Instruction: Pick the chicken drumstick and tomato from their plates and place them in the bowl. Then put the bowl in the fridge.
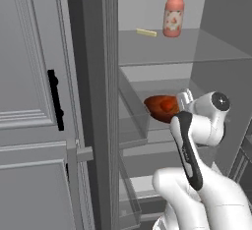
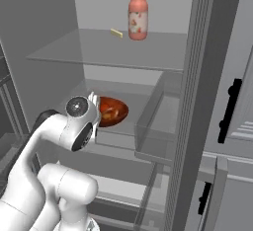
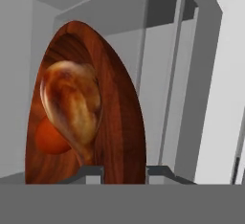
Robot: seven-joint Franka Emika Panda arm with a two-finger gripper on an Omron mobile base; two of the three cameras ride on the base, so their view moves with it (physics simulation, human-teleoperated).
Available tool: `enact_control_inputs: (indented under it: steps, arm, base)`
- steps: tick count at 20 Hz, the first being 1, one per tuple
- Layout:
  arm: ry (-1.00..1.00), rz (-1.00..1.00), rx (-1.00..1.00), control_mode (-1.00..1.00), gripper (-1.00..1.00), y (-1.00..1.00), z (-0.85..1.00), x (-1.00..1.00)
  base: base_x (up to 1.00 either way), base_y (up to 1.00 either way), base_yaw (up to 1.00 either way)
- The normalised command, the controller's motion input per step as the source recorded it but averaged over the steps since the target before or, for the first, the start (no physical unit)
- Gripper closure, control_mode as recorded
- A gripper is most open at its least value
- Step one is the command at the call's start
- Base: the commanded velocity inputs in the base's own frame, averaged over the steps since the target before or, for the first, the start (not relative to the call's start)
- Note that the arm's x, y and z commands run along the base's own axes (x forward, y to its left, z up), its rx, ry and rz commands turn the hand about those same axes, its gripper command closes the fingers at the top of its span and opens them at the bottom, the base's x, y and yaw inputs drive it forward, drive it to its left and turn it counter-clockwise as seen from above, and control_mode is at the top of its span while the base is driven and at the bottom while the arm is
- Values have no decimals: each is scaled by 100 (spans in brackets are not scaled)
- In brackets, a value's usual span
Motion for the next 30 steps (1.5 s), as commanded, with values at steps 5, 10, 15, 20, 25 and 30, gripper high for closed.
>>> enact_control_inputs:
  steps: [5, 10, 15, 20, 25, 30]
  arm:
    - [2, 1, 0, -100, 100, 0, -49, 53]
    - [0, 1, 1, -100, 100, 0, -36, 60]
    - [0, 0, 0, -100, 100, 0, -24, 58]
    - [-10, 3, 0, -100, -100, 0, -9, 25]
    - [-33, 3, -1, -100, -100, 8, 25, -32]
    - [-15, 0, -9, -100, -100, 12, 50, -59]
  base:
    - [0, 0, 0]
    - [0, 0, 0]
    - [0, 0, 0]
    - [0, 0, 0]
    - [0, 0, 0]
    - [0, 0, 0]
